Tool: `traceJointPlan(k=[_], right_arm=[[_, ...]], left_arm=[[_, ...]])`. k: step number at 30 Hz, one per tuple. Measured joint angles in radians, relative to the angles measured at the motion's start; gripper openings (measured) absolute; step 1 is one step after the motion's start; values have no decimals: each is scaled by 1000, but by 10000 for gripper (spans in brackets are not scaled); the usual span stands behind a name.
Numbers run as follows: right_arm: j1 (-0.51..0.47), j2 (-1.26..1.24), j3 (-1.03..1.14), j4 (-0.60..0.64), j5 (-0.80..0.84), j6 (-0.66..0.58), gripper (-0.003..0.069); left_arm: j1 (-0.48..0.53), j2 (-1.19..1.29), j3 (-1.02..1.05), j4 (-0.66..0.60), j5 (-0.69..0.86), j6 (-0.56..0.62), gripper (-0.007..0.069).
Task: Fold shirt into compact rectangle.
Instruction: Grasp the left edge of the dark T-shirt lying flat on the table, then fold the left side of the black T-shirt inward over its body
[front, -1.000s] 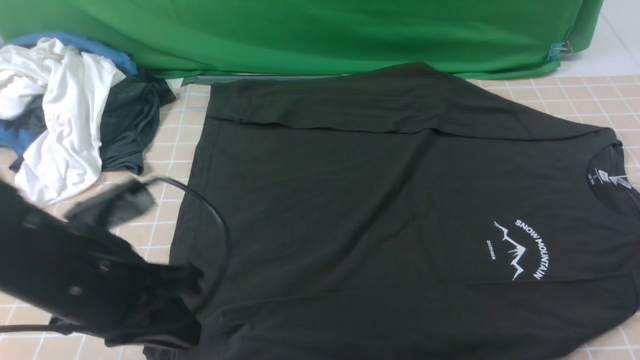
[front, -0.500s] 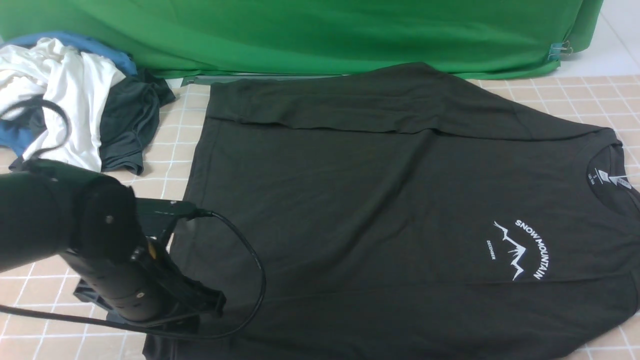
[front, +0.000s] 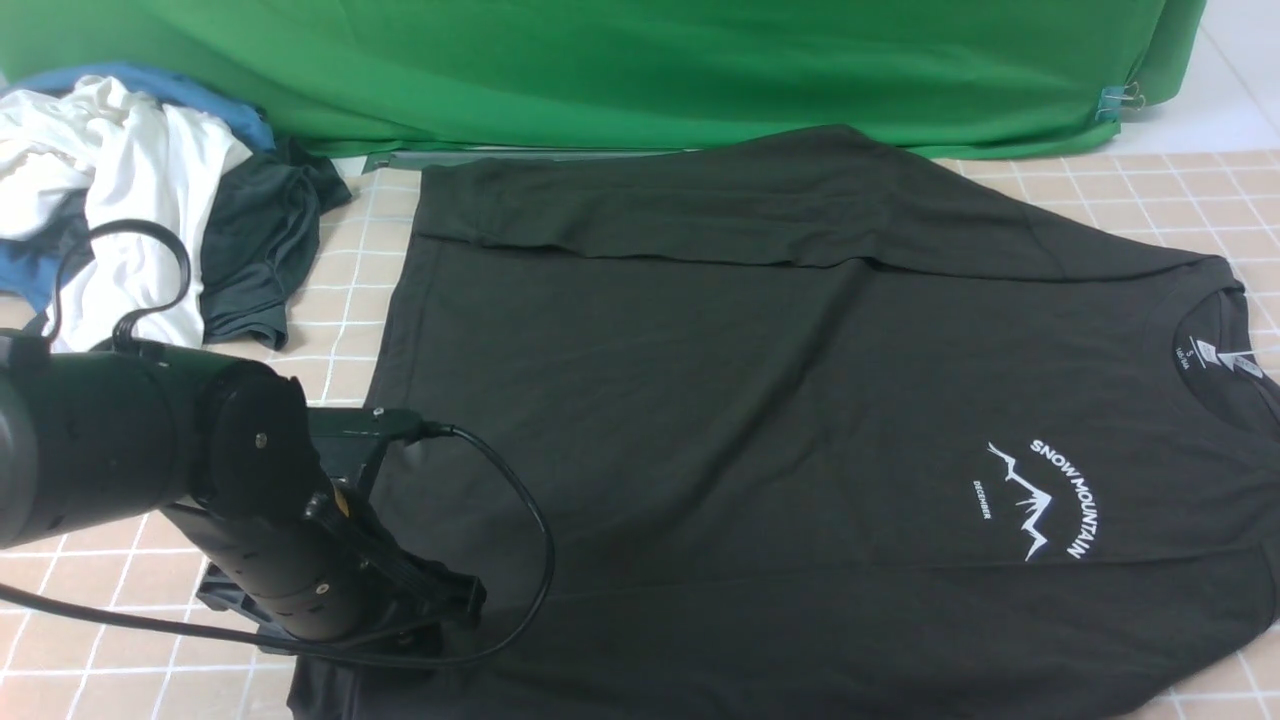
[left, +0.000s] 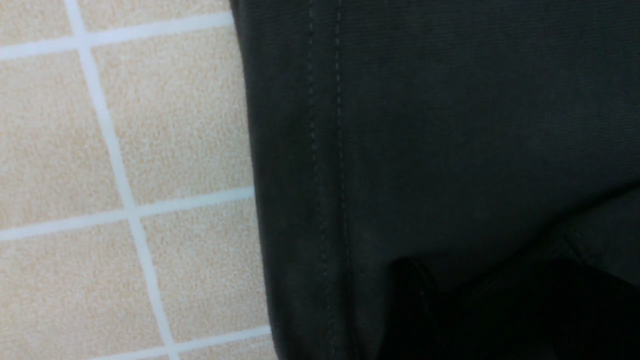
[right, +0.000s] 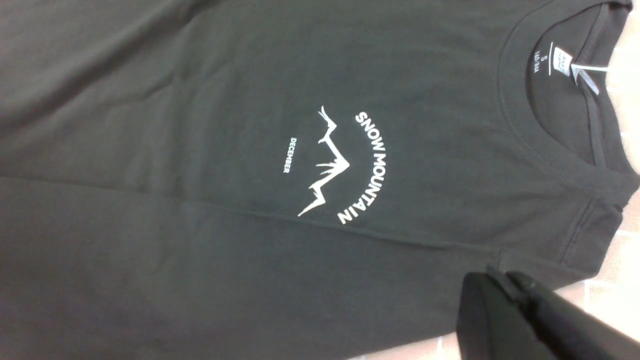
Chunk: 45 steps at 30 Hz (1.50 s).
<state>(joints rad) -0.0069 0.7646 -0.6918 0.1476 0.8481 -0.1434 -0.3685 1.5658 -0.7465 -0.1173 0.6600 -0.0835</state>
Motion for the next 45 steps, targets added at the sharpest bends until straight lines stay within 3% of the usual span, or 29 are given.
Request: traceJointPlan(k=[3,7,10,17,26,37,45], right_arm=[[0,0,0,0,-1,0,38],[0,0,0,0,-1,0,38],[0,0,0,0,-1,0,39],[0,0,0,1,-2,-2,42],[0,0,23,2,-22,-2,55],[0,0,31,2,-35,-2,80],[0,0,31,2,-35,-2,92]], left_arm=[[0,0,0,-2,0,0,274],[0,0,0,-3,50,3,94],[0,-8,0,-3,59,-1,30],[0,-74,-61,6,93,-42,25],[0,-97,-286,117,165,-107,25],[0,54,-600,187,213,-123,25],[0,222,-656,256,212,-140,25]])
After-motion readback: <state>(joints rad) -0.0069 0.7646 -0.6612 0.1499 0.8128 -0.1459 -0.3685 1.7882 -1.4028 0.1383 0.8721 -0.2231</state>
